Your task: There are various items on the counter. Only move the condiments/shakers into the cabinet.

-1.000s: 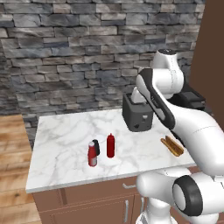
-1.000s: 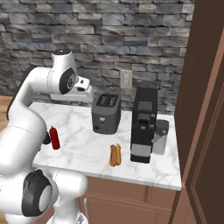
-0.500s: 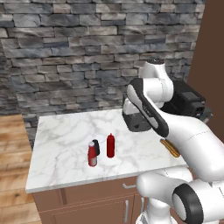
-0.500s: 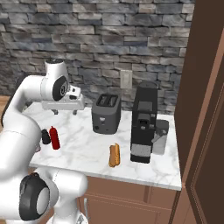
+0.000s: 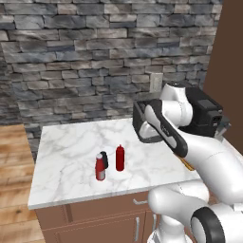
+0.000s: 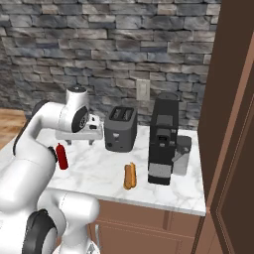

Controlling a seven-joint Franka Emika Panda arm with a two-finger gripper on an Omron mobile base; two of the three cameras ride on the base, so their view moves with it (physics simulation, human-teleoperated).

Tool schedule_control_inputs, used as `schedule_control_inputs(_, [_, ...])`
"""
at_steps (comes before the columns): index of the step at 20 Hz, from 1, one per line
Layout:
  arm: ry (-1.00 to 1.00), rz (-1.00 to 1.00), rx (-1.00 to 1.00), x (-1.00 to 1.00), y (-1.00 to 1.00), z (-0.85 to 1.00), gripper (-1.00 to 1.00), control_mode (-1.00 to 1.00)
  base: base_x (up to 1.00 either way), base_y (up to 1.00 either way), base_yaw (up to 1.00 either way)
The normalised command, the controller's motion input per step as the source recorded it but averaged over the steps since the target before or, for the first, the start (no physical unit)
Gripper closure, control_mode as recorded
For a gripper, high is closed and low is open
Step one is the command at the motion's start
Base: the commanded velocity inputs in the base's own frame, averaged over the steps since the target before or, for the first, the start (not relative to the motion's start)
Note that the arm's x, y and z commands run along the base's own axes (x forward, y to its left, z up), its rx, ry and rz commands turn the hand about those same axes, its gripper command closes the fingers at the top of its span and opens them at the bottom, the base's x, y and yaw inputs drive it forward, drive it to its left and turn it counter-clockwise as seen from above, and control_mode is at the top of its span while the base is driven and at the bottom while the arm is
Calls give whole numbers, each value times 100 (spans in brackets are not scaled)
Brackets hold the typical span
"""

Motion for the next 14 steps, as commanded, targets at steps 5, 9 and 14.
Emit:
schedule_control_inputs(5, [0, 21, 10, 0, -21, -48, -100, -100, 0, 0, 0])
schedule_control_inputs(9, [-2, 30, 21, 25, 2, -31, -100, -100, 0, 0, 0])
schedule_control_inputs(14, [-3, 38, 20, 25, 32, -25, -100, -100, 0, 0, 0])
